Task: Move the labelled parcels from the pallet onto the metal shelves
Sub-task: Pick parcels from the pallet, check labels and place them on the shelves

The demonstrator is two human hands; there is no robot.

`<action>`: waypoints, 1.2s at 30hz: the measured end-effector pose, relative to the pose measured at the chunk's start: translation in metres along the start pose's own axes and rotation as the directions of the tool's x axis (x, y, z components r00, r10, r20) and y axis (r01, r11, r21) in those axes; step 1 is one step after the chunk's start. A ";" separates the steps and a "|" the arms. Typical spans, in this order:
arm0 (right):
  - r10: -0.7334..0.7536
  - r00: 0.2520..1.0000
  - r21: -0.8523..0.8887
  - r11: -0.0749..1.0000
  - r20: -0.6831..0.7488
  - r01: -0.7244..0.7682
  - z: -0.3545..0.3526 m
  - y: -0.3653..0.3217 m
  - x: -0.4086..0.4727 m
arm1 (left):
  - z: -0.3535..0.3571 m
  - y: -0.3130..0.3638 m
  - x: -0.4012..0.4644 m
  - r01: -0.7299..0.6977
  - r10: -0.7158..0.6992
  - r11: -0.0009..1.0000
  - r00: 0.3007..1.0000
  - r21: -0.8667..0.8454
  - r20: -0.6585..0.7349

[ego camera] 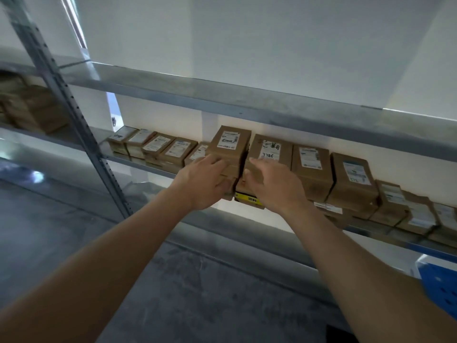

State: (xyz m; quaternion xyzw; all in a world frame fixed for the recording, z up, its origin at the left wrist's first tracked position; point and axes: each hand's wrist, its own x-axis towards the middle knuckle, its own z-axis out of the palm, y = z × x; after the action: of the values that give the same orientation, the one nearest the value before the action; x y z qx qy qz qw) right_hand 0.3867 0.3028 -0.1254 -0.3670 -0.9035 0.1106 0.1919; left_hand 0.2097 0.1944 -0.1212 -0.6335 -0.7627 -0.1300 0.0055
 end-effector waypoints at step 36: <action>0.201 0.969 0.016 0.978 0.144 -0.206 0.171 0.027 0.245 | 0.106 -0.195 0.232 -0.101 0.135 0.985 0.952 -0.137 0.274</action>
State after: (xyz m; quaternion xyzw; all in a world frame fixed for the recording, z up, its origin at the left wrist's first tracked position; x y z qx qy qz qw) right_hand 0.1693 0.4851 -0.2238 -0.4460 -0.8706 0.1693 0.1205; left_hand -0.0080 0.4079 -0.2210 -0.6892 -0.7071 -0.0842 -0.1340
